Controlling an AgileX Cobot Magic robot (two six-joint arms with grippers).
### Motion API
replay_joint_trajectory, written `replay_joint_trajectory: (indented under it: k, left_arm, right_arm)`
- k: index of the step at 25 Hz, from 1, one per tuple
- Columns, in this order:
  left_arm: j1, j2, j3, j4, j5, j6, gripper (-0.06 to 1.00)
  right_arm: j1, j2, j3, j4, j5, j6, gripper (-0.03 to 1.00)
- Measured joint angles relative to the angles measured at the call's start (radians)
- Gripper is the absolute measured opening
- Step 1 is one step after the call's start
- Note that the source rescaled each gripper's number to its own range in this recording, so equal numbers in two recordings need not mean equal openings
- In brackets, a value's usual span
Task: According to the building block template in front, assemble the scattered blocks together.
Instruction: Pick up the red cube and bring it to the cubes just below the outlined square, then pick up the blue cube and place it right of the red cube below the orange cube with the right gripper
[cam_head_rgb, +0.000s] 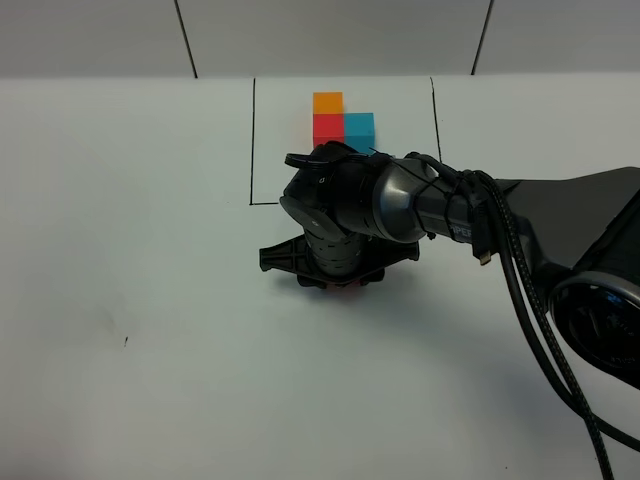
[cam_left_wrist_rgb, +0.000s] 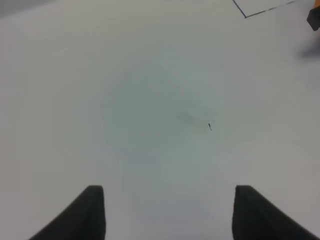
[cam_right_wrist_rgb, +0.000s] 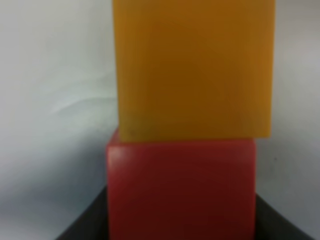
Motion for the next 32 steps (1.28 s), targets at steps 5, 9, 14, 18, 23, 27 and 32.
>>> replay_joint_trajectory:
  k: [5,9,14,18,23,27,32]
  left_arm:
    - [0.000,0.000,0.000,0.000,0.000,0.000,0.26]
    - [0.000,0.000,0.000,0.000,0.000,0.000,0.26]
    - [0.000,0.000,0.000,0.000,0.000,0.000,0.26]
    - [0.000,0.000,0.000,0.000,0.000,0.000,0.26]
    - [0.000,0.000,0.000,0.000,0.000,0.000,0.26]
    - [0.000,0.000,0.000,0.000,0.000,0.000,0.26]
    - [0.000,0.000,0.000,0.000,0.000,0.000,0.26]
  right_arm:
    - [0.000,0.000,0.000,0.000,-0.005,0.004,0.01]
    - [-0.001,0.000,0.000,0.003,-0.011,0.005,0.01]
    - [-0.002,0.000,0.000,0.009,-0.012,0.002,0.01]
    - [-0.005,0.000,0.000,0.013,-0.012,-0.003,0.09]
    - [-0.009,-0.006,0.000,0.020,-0.004,-0.022,0.39]
    - [-0.009,-0.040,0.008,0.033,0.008,-0.038,0.49]
    - [-0.009,-0.120,0.008,0.034,0.049,-0.122,0.51]
